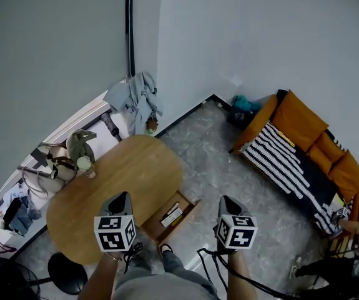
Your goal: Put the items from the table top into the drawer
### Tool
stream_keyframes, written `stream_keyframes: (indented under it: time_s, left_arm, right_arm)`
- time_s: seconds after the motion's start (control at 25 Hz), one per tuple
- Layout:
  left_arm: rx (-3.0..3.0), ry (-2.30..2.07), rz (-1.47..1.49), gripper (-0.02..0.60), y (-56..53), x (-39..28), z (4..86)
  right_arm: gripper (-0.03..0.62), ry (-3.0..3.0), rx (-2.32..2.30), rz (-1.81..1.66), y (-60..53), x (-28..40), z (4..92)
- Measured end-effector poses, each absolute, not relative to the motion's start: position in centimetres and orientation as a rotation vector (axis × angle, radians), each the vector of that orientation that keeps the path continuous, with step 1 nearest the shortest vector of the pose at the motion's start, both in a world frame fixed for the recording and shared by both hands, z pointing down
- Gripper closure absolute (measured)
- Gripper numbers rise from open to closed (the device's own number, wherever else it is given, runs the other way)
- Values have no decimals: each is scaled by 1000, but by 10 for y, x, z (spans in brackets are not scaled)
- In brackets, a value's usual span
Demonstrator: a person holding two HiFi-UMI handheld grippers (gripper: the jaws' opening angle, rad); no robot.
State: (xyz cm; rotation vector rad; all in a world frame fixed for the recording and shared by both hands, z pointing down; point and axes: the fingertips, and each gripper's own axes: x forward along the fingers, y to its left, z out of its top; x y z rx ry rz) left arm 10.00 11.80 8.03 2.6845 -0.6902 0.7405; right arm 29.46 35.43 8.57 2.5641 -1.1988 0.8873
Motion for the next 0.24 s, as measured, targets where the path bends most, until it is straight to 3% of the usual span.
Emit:
stream_keyframes:
  time_s: [0.24]
  left_arm:
    - [2682,-682,741,589,118,102,79]
  right_arm:
    - [589,-1185,2568,900,357,296,83]
